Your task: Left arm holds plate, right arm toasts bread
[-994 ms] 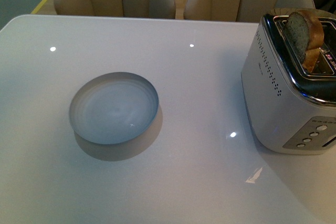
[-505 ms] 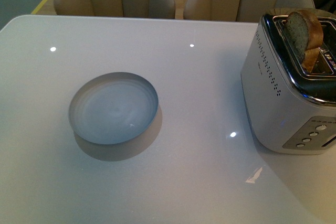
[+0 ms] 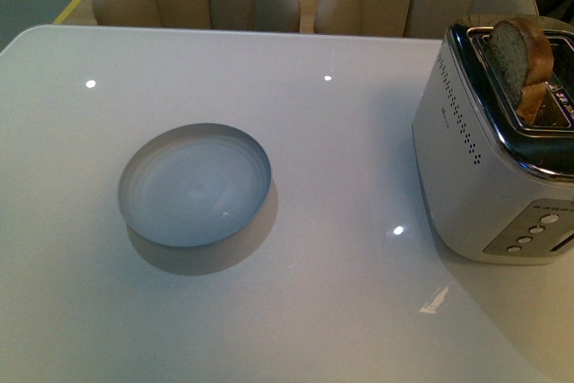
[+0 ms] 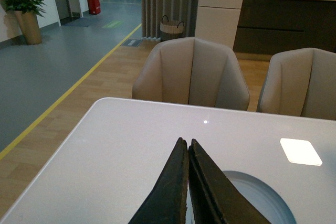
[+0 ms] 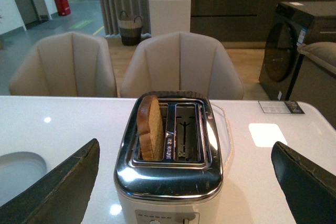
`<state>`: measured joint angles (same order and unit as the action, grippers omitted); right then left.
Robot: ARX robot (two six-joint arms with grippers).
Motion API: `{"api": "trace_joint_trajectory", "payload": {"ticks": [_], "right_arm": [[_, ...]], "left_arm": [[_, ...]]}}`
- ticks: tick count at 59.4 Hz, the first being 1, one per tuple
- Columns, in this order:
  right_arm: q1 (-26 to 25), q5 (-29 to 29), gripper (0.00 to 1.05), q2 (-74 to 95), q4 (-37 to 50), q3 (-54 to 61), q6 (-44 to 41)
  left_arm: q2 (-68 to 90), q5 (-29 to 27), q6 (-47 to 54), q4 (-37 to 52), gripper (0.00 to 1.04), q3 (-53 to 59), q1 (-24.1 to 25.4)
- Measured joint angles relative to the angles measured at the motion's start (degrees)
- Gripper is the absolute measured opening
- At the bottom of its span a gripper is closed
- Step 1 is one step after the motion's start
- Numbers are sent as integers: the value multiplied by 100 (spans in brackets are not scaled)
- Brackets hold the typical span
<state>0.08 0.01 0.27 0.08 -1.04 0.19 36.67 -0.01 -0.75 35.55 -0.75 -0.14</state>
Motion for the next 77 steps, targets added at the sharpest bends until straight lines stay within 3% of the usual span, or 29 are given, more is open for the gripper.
{"api": "trace_joint_trajectory", "payload": {"ticks": [28, 59, 65, 77], "right_arm": [[0, 2, 96, 0, 0, 0, 0], [0, 2, 96, 0, 0, 0, 0], [0, 2, 96, 2, 0, 0, 0], [0, 0, 96, 0, 0, 0, 0]], "left_arm": [[-1596, 0, 9, -1486, 3, 2, 0], [-2656, 0, 9, -2542, 3, 2, 0], [-3442, 0, 11, -3480, 3, 0, 0], [-3628, 0, 11, -3545, 3, 0, 0]]}}
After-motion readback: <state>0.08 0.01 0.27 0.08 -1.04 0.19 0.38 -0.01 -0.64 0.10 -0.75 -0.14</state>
